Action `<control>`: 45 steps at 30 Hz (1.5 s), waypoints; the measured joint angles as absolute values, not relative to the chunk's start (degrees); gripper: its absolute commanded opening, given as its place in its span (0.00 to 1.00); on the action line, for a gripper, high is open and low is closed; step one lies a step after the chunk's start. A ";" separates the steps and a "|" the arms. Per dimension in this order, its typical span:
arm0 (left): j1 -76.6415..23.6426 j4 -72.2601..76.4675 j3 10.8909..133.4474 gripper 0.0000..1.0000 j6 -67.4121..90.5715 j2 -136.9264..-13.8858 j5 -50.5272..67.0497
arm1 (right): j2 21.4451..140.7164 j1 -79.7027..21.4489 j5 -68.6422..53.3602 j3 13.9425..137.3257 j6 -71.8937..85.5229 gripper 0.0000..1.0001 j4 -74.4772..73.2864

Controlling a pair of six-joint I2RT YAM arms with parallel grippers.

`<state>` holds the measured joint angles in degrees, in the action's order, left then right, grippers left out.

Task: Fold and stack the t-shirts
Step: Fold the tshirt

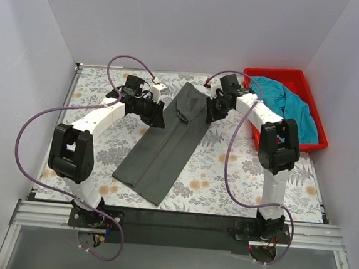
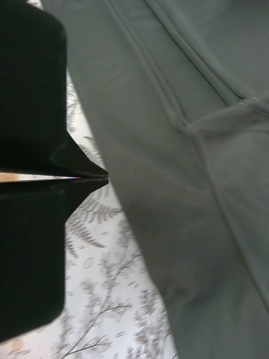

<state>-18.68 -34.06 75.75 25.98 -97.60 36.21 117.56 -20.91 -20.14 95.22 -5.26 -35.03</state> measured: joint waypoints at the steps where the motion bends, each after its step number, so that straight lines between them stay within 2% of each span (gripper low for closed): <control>1: -17.54 -33.93 75.68 0.25 26.98 -98.19 36.42 | 119.13 -21.45 -19.44 96.33 -4.78 0.01 -34.79; 8: -11.75 -31.14 74.70 0.26 31.18 -98.48 36.84 | 129.10 -23.79 -13.19 103.13 -3.57 0.01 -34.54; 14: -9.10 -29.52 69.69 0.26 33.10 -96.95 36.99 | 137.29 -23.77 -8.99 116.25 -3.16 0.01 -35.83; 19: -9.13 -29.06 63.00 0.28 34.41 -93.41 38.13 | 144.40 -24.62 -6.33 126.82 -5.21 0.01 -31.03; 25: -9.19 -27.20 62.06 0.27 35.62 -92.44 37.76 | 145.82 -25.71 -6.17 127.70 -7.92 0.01 -24.01; 32: -9.21 -22.85 71.07 0.25 40.86 -103.92 37.80 | 140.20 -25.98 -6.17 121.89 -11.92 0.11 -19.77; 37: -9.23 -21.71 68.86 0.24 44.21 -107.94 36.18 | 129.78 -25.93 -8.56 115.00 -11.92 0.10 -19.97; 45: -11.07 -20.08 62.15 0.21 49.10 -107.90 34.76 | 117.16 -26.30 -16.38 104.77 -8.23 0.08 -22.94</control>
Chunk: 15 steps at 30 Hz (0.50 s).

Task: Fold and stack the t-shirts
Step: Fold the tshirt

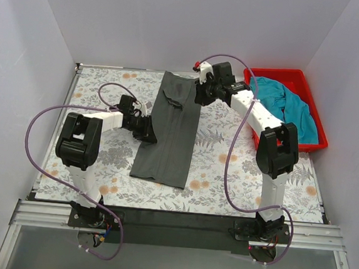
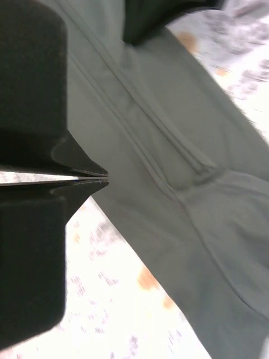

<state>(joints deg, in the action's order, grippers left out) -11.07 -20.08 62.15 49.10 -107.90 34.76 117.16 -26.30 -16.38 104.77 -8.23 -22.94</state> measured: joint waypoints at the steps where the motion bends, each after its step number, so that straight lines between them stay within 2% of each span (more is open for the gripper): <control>1: -11.42 -19.86 61.52 0.21 49.71 -107.68 35.03 | 116.44 -26.52 -17.04 102.96 -8.01 0.07 -23.75; 6: -15.94 -18.79 58.08 0.22 51.48 -104.99 34.87 | 115.96 -27.81 -19.16 96.40 -7.73 0.05 -28.58; 11: -22.44 -20.36 57.25 0.22 52.10 -103.72 34.28 | 115.96 -28.25 -20.78 94.78 -7.68 0.04 -31.66; 15: -20.62 -22.55 58.26 0.22 51.94 -103.00 33.93 | 115.98 -28.25 -21.82 94.78 -7.64 0.03 -31.68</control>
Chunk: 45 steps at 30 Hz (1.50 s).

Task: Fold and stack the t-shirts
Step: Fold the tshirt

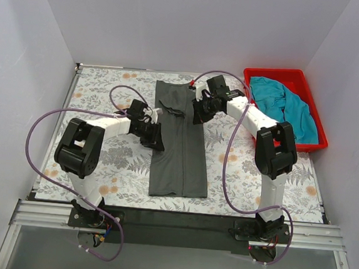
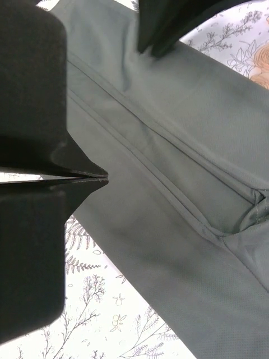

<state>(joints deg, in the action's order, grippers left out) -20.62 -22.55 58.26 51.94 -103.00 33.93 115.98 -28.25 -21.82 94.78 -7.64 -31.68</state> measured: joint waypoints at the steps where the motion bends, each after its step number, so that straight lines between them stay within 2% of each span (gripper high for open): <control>1: -19.38 -22.63 58.59 0.22 51.94 -102.52 33.95 | 115.98 -28.25 -22.11 94.78 -7.64 0.03 -31.66; 8: -15.70 -21.85 67.33 0.22 50.98 -102.94 33.30 | 120.05 -28.25 -22.59 98.26 -7.62 0.01 -31.64; 12: -15.88 -20.18 76.62 0.22 51.03 -109.30 32.91 | 124.46 -28.25 -21.89 101.12 -7.40 0.01 -31.44; 22: -13.56 -21.23 86.85 0.21 53.32 -124.90 33.17 | 130.23 -27.88 -16.67 102.98 -6.13 0.01 -29.63; 35: -10.59 -20.45 102.37 0.24 55.59 -135.85 36.62 | 140.70 -24.12 -15.57 118.96 -3.53 0.01 -26.96; 38: -10.50 -20.62 104.79 0.27 55.57 -137.14 36.91 | 141.10 -23.83 -15.73 119.79 -3.77 0.12 -26.94; 39: -10.50 -20.88 105.45 0.29 55.09 -137.36 36.86 | 141.08 -23.73 -16.12 119.83 -4.01 0.22 -26.94; 41: -10.50 -21.58 106.34 0.31 53.76 -137.36 36.67 | 140.79 -23.66 -17.26 119.81 -4.75 0.30 -27.18; 42: -10.44 -22.22 106.83 0.35 52.88 -137.21 36.45 | 140.35 -23.62 -17.93 119.79 -5.30 0.37 -27.33; 45: -10.22 -24.84 107.11 0.50 48.97 -135.13 36.25 | 136.22 -23.57 -19.73 118.45 -7.29 0.50 -28.23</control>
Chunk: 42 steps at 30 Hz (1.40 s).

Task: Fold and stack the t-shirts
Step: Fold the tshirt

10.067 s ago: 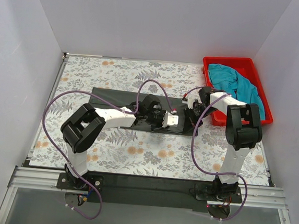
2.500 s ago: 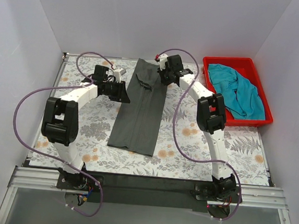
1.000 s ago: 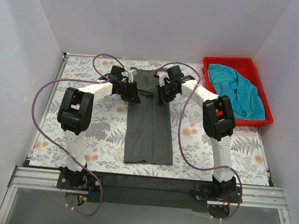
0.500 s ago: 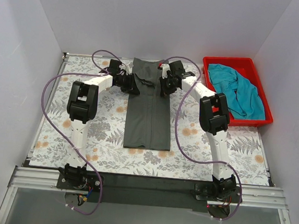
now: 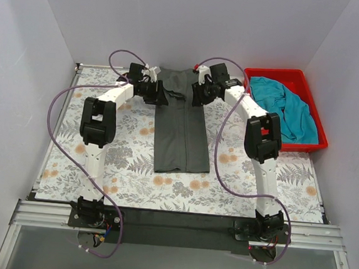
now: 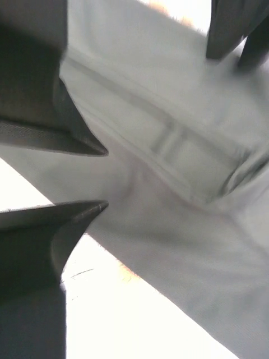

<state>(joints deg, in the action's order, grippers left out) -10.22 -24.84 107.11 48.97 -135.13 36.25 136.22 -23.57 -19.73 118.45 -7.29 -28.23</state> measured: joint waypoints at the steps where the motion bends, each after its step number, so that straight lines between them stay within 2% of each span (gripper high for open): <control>1: -10.22 -25.85 107.11 0.71 47.81 -133.88 36.25 | 133.64 -23.59 -20.16 117.78 -8.03 0.50 -28.69; 2: -10.20 -26.89 106.96 0.78 45.89 -131.94 36.38 | 130.50 -23.59 -20.47 116.68 -9.58 0.52 -28.77; 5: -10.15 -27.16 102.28 0.82 42.02 -120.75 36.58 | 118.21 -23.59 -21.34 113.12 -14.02 0.62 -28.51; 6: -10.09 -26.46 98.85 0.83 40.91 -114.61 36.49 | 113.78 -23.59 -21.56 111.94 -15.62 0.76 -27.92; 8: -10.02 -22.35 92.42 0.84 39.64 -102.32 36.45 | 105.91 -23.59 -21.93 109.91 -18.41 0.95 -26.41; 9: -10.00 -19.88 89.32 0.84 39.11 -96.07 36.58 | 102.00 -23.62 -22.04 108.77 -19.97 0.98 -25.56; 12: -10.09 -14.09 81.71 0.86 35.90 -81.08 38.65 | 91.94 -23.66 -24.12 104.51 -26.96 0.98 -24.47; 15: -12.16 -14.09 75.92 0.87 29.04 -71.37 41.28 | 84.44 -24.25 -26.98 96.64 -34.11 0.98 -25.30; 17: -15.33 -16.10 69.69 0.87 24.05 -67.37 42.09 | 80.51 -25.52 -28.25 88.77 -39.00 0.96 -27.27; 20: -20.49 -19.33 55.02 0.82 17.85 -63.29 42.00 | 75.37 -28.23 -29.19 72.75 -46.68 0.87 -29.02; 21: -22.13 -20.18 50.00 0.77 16.71 -62.72 41.06 | 74.19 -29.21 -29.10 67.13 -49.17 0.81 -29.65; 23: -25.82 -21.65 41.15 0.71 14.57 -61.56 38.61 | 73.25 -31.00 -29.26 57.34 -53.52 0.75 -31.29; 24: -27.53 -22.24 37.91 0.69 13.67 -61.39 37.85 | 73.17 -31.70 -29.36 53.98 -54.70 0.68 -31.31; 26: -30.13 -21.93 33.32 0.64 12.58 -61.30 36.77 | 73.21 -32.97 -29.32 47.79 -57.08 0.62 -31.64; 29: -31.33 -19.14 29.76 0.60 11.92 -61.58 35.70 | 73.52 -35.05 -29.08 44.07 -58.70 0.56 -29.63; 36: -33.82 -9.08 26.52 0.55 10.31 -66.22 32.56 | 79.42 -37.65 -28.91 43.92 -59.46 0.45 -22.09; 42: -34.92 -3.99 25.96 0.53 9.34 -70.02 30.70 | 82.67 -39.03 -28.64 43.59 -59.88 0.44 -19.14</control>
